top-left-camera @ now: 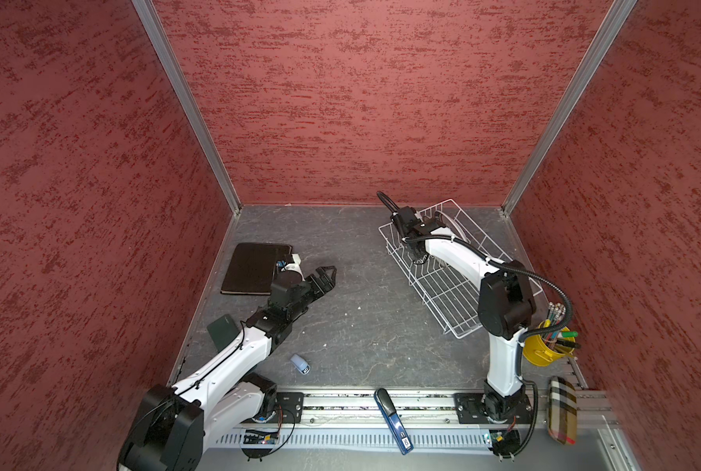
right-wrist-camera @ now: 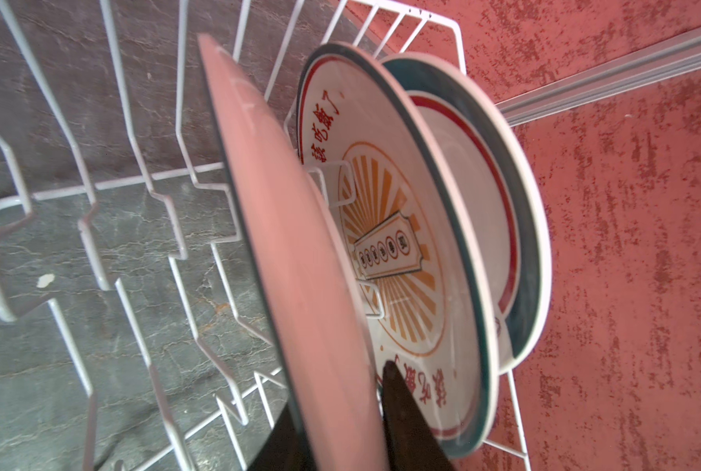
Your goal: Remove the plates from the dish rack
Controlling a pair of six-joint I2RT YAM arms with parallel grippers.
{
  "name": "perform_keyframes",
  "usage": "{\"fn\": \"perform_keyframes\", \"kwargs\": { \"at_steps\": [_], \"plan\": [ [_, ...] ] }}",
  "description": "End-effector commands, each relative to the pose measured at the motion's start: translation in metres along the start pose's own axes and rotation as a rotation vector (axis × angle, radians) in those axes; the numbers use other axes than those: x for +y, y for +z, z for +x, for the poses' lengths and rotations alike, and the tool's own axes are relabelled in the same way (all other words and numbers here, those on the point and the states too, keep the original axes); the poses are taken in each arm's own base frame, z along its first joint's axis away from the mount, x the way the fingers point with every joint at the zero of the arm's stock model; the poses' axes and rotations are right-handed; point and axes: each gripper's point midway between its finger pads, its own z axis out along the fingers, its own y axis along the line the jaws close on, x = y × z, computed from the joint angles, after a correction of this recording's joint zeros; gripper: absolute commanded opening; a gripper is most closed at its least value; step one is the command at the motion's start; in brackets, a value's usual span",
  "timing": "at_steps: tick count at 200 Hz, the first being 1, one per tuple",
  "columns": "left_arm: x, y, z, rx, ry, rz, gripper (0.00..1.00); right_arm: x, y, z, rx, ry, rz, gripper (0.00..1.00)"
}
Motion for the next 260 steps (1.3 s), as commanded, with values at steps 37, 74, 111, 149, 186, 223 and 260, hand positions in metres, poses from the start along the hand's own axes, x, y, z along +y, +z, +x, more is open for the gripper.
{"fn": "perform_keyframes", "kwargs": {
  "at_steps": [37,74,111,149,186,223,260],
  "plan": [
    [-0.006,-0.002,-0.001,-0.009,0.001,0.011,0.98,-0.011,-0.008,-0.004,-0.031,0.015,0.027,0.17],
    [-0.006,-0.002,0.002,-0.005,0.001,0.013,0.98,-0.017,-0.014,-0.007,-0.046,0.026,0.031,0.09],
    [-0.007,-0.004,0.001,-0.010,0.002,0.014,0.99,-0.024,-0.021,-0.011,-0.064,0.043,0.037,0.00],
    [-0.009,-0.006,0.000,-0.017,0.004,0.016,0.98,-0.036,-0.031,-0.015,-0.090,0.080,0.045,0.00],
    [-0.012,-0.005,0.001,-0.012,0.014,0.018,0.98,-0.048,-0.043,-0.020,-0.121,0.121,0.054,0.00],
    [-0.018,-0.006,0.000,-0.015,0.020,0.030,0.98,-0.062,-0.062,-0.026,-0.168,0.156,0.062,0.00],
    [-0.019,-0.007,0.001,-0.011,0.020,0.027,0.98,-0.072,-0.083,-0.029,-0.212,0.173,0.065,0.00]
  ]
}}
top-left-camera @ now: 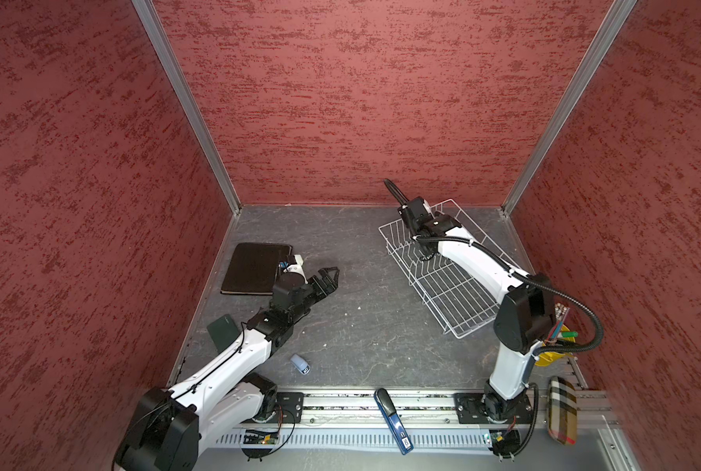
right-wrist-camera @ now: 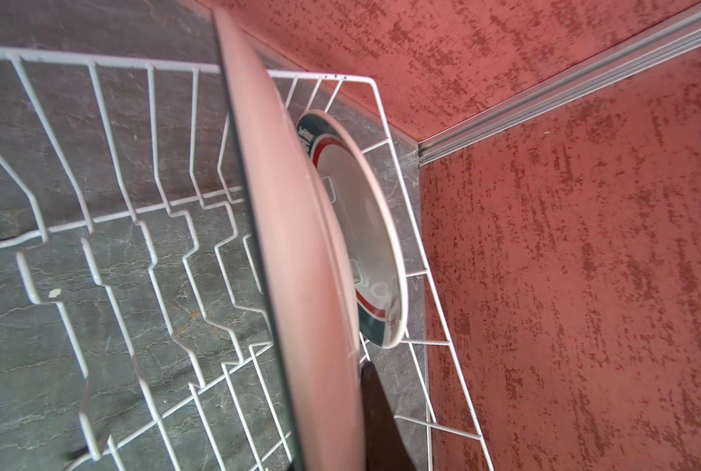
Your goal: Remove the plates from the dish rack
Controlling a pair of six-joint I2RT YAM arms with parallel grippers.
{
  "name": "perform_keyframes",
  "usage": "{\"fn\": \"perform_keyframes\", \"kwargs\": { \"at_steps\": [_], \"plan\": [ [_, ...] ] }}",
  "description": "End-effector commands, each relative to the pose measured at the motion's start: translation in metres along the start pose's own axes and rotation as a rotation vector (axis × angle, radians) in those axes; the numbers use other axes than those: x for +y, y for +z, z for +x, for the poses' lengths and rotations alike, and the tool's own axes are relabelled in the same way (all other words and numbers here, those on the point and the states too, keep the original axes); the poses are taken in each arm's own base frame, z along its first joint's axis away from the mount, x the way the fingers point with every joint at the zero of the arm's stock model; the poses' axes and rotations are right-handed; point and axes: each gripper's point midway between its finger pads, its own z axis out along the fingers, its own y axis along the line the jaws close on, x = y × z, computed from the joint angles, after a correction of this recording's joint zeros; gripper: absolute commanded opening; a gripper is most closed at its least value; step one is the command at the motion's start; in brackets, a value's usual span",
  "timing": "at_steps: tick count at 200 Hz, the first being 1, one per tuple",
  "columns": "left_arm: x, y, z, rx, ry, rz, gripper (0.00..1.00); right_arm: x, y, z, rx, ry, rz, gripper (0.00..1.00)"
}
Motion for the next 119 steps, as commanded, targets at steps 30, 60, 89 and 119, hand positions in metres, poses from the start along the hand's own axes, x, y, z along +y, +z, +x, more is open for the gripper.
{"fn": "perform_keyframes", "kwargs": {
  "at_steps": [30,60,89,119],
  "plan": [
    [-0.011,-0.004,-0.007,-0.020,0.013,0.013,0.98,-0.032,-0.044,-0.024,-0.128,0.100,0.043,0.00],
    [-0.014,-0.005,-0.009,-0.025,0.013,0.020,0.98,-0.042,-0.061,-0.028,-0.172,0.117,0.048,0.00],
    [-0.017,-0.004,-0.011,-0.028,0.013,0.025,0.98,-0.050,-0.078,-0.033,-0.217,0.154,0.030,0.00],
    [-0.018,-0.004,-0.010,-0.026,0.013,0.031,0.98,-0.057,-0.093,-0.036,-0.259,0.188,0.008,0.00]
  ]
}}
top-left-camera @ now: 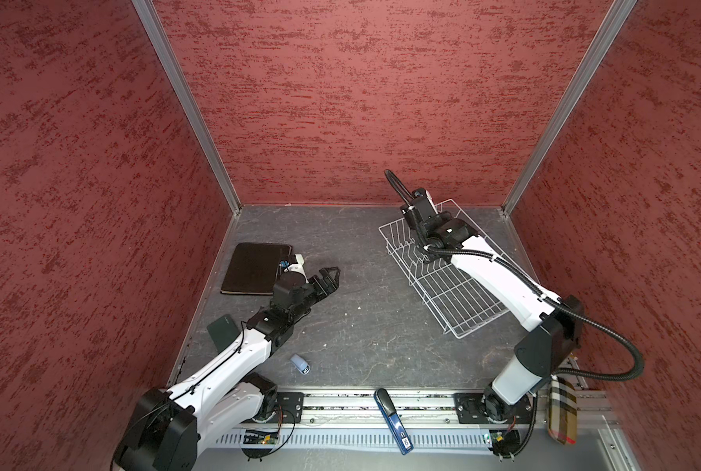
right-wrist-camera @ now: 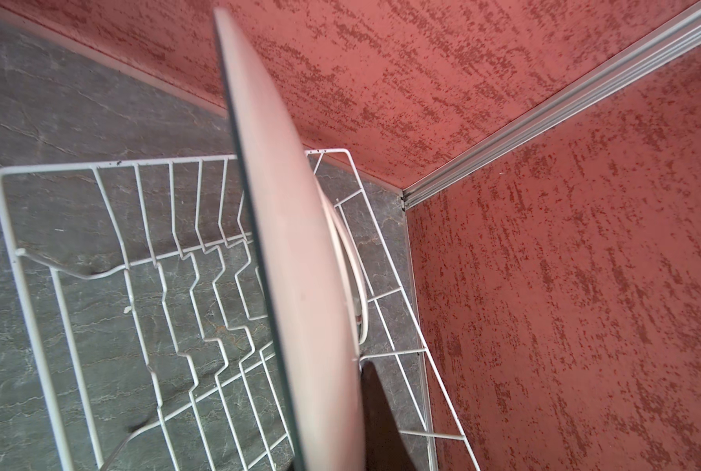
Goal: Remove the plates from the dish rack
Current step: 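Lift the white printed plate out of the rack toward the left gripper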
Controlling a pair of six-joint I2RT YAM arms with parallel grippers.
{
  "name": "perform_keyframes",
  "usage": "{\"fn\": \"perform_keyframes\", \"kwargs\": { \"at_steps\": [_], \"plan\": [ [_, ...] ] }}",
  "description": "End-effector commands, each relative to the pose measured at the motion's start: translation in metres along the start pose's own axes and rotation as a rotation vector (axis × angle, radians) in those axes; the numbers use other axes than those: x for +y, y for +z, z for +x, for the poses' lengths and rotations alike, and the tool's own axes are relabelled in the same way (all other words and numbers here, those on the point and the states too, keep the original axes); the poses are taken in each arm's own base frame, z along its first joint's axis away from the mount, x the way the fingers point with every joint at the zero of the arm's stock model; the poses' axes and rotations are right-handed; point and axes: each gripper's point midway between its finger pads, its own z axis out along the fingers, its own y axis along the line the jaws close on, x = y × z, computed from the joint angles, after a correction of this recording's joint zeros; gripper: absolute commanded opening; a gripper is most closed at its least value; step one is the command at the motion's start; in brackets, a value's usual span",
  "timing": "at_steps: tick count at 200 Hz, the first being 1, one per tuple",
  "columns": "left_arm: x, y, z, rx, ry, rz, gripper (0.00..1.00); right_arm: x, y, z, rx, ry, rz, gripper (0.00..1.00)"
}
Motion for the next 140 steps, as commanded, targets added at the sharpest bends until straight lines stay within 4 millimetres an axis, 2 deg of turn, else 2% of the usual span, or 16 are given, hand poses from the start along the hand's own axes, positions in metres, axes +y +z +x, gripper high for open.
{"fn": "perform_keyframes", "kwargs": {
  "at_steps": [1,52,72,80,100,140],
  "plan": [
    [-0.014,-0.002,-0.011,-0.034,0.009,0.030,0.98,-0.024,-0.021,-0.020,-0.092,0.094,0.033,0.00],
    [-0.017,-0.001,-0.011,-0.032,0.007,0.044,0.98,-0.029,-0.046,-0.029,-0.163,0.157,-0.028,0.00],
    [-0.015,0.002,-0.009,-0.022,0.010,0.039,0.98,-0.022,-0.058,-0.034,-0.223,0.235,-0.138,0.00],
    [-0.015,0.003,-0.007,-0.016,0.010,0.041,0.98,-0.028,-0.071,-0.038,-0.269,0.291,-0.192,0.00],
    [-0.016,0.005,-0.005,-0.011,0.001,0.054,0.98,-0.027,-0.090,-0.039,-0.338,0.381,-0.321,0.00],
    [-0.019,0.009,-0.002,0.000,-0.003,0.080,0.98,-0.008,-0.115,-0.027,-0.372,0.480,-0.553,0.00]
  ]
}}
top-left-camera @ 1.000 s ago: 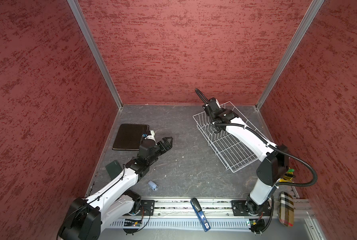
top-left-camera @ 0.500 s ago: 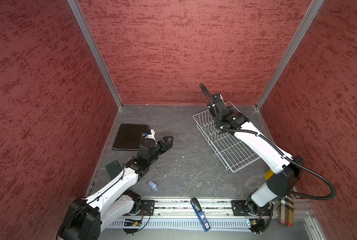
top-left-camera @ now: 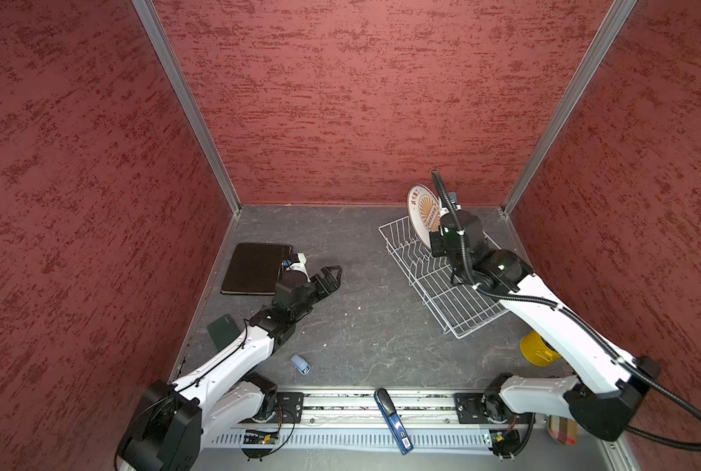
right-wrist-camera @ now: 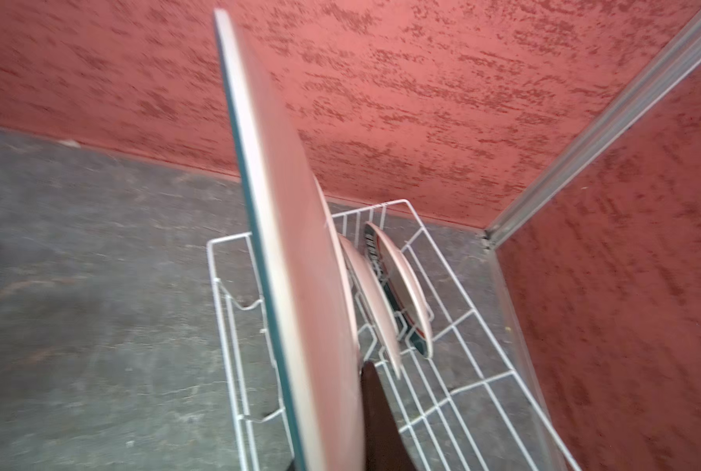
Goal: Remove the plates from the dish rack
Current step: 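Lift the white printed plate out of the rack toward the left gripper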
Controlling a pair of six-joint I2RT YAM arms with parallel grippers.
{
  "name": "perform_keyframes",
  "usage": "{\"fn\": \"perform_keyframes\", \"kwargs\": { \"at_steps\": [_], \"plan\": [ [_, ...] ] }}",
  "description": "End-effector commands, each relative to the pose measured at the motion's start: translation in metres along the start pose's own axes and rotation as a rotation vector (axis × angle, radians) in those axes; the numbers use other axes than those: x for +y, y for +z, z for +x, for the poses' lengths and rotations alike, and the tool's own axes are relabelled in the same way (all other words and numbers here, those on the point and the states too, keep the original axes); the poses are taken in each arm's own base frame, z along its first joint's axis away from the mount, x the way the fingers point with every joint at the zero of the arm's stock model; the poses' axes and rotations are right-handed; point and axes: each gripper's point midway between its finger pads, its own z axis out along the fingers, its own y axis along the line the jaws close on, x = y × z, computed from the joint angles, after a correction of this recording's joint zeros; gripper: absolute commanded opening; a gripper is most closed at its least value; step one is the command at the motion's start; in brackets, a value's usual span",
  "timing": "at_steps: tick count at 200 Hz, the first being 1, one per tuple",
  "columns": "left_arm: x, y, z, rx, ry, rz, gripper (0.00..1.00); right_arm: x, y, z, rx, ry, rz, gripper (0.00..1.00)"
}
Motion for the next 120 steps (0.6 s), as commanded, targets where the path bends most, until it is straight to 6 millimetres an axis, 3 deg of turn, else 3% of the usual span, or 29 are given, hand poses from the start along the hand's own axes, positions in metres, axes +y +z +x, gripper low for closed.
{"fn": "perform_keyframes", "kwargs": {
  "at_steps": [1,55,81,120],
  "plan": [
    [-0.016,0.002,-0.004,-0.006,0.001,0.061,0.98,0.027,-0.017,-0.025,-0.107,0.167,-0.204,0.00],
    [-0.034,0.001,-0.005,-0.013,0.015,0.160,0.98,0.067,-0.009,0.007,-0.015,0.269,-0.398,0.00],
    [-0.044,-0.001,-0.004,-0.007,0.021,0.222,0.97,0.093,-0.016,0.017,0.016,0.332,-0.560,0.00],
    [-0.063,0.001,0.002,0.037,0.043,0.323,0.94,0.109,-0.018,0.039,0.068,0.430,-0.657,0.00]
  ]
}}
